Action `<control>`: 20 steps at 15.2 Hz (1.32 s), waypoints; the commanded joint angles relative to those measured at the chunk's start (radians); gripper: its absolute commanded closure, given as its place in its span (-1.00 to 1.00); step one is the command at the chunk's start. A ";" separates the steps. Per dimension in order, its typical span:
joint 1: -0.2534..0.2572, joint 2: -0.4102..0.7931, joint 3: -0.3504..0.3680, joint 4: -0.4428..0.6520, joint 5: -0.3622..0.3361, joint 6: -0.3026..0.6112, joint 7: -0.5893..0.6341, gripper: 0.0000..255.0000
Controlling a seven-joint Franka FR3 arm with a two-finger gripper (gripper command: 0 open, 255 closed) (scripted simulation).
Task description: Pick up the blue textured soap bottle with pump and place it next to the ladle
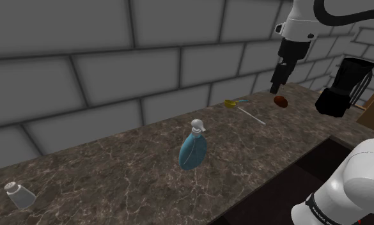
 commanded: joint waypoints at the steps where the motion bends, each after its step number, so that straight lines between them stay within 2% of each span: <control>1: 0.000 0.000 0.000 0.000 0.000 0.000 0.000 -1.00; 11: 0.058 0.202 0.188 0.025 0.062 0.188 0.205 -1.00; 16: 0.075 0.342 0.278 0.085 0.055 0.269 0.312 -1.00; 20: 0.084 0.469 0.347 0.156 0.024 0.321 0.404 -1.00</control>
